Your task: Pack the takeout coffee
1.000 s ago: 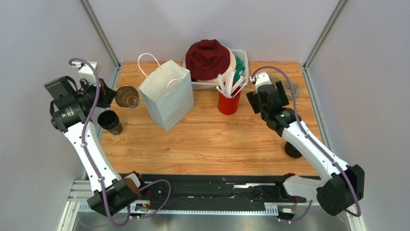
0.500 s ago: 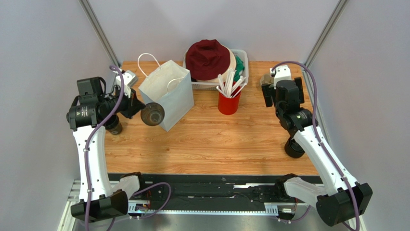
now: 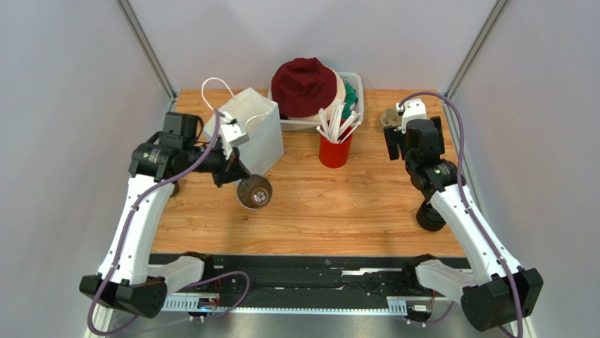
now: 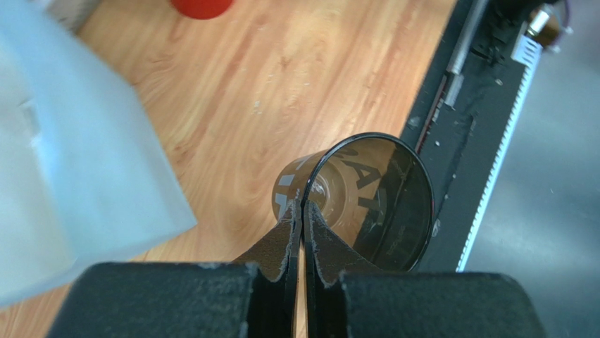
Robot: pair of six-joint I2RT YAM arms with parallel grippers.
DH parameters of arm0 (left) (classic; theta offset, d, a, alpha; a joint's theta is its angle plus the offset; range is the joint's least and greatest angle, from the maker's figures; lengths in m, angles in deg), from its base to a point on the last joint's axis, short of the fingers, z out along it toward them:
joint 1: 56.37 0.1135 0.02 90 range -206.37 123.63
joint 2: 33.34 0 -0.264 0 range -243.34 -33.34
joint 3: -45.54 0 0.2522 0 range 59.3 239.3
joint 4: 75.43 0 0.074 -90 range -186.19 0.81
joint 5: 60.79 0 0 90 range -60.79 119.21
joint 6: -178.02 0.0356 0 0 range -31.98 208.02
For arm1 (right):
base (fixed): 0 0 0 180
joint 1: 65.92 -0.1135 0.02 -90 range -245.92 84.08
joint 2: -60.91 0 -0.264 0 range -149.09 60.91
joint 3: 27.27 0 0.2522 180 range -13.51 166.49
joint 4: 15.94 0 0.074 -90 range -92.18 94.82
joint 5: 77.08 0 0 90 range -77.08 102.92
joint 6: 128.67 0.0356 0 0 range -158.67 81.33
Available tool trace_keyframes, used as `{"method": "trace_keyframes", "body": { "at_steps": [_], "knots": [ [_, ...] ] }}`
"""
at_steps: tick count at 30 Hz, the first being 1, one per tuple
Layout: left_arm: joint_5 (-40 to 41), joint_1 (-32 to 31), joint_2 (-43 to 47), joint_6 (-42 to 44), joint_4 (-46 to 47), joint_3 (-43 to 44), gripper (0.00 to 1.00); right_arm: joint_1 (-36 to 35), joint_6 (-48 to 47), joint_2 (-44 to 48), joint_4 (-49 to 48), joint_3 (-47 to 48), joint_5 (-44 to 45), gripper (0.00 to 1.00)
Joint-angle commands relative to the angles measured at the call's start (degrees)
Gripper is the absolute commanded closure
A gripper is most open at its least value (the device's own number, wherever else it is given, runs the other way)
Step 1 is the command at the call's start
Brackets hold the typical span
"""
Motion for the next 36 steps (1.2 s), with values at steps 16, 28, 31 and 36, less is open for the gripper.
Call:
{"method": "trace_keyframes", "body": {
  "at_steps": [16, 28, 31, 36],
  "knots": [
    [2.1, -24.9, -29.2, -9.4, 23.4, 4.9, 0.95, 6.6, 2.7, 1.0, -1.1, -0.1, -1.3, 0.07],
    [2.3, -29.0, -45.4, -14.9, 32.1, 12.4, 0.96, 6.7, 2.0, -0.5, -1.8, -0.5, -0.5, 0.07],
    [2.9, -29.6, -48.1, -15.0, 33.0, 13.3, 0.95, 6.7, 1.9, -0.8, -2.0, -0.6, -0.4, 0.07],
    [2.9, -29.7, -52.1, -15.6, 34.4, 14.7, 0.95, 6.7, 1.6, -1.1, -2.0, -0.7, -0.5, 0.08]
  ]
}}
